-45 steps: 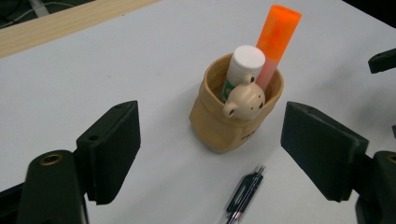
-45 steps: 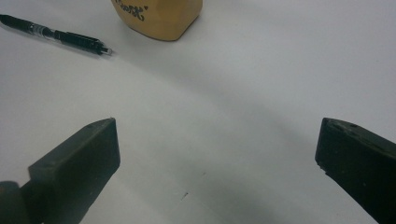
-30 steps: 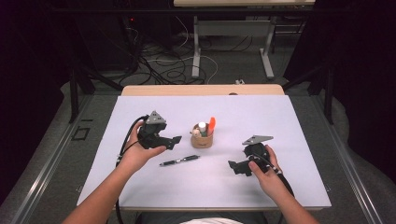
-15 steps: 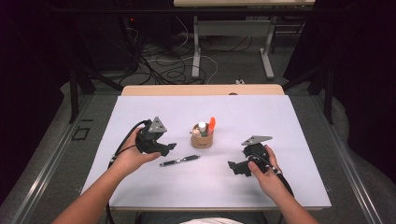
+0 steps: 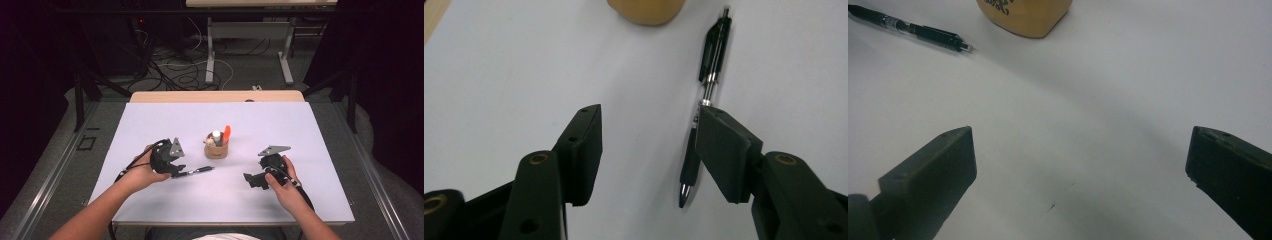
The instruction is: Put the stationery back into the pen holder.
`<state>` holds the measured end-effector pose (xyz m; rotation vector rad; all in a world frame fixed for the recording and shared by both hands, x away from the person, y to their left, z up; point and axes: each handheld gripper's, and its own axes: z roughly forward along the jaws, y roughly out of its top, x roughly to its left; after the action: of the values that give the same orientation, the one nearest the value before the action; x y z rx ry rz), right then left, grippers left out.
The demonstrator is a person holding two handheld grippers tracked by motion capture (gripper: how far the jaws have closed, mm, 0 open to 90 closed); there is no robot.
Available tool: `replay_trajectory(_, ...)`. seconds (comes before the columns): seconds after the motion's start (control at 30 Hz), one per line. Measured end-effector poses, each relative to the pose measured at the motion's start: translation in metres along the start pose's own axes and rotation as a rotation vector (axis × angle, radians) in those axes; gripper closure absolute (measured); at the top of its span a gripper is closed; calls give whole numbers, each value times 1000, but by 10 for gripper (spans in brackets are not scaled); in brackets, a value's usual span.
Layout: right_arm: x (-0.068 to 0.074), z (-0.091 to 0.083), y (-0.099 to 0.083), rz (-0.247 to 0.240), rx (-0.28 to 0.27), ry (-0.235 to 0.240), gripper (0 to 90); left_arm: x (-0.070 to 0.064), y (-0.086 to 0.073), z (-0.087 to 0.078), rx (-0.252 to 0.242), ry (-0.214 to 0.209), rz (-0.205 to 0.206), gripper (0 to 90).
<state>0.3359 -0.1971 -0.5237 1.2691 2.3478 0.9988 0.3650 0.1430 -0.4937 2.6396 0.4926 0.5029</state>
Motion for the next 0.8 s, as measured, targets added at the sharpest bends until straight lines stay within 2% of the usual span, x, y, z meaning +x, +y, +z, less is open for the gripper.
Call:
replay_trajectory(0.17, 0, 0, 0, -3, 3, -5, 0, -6, 1, 6, 18, -4, 58, 475)
replay_trajectory(0.3, 0, 0, 0, -2, 3, -5, 0, -8, 1, 11, 32, -31, 72, 514)
replay_trajectory(0.63, 0, 1, 0, -3, 5, 1, 0, -14, -4, 24, 90, -65, 81, 593)
replay_trajectory(0.8, 0, 1, 0, -5, 7, -4, 0, -16, -4, 28, 89, -73, 80, 627)
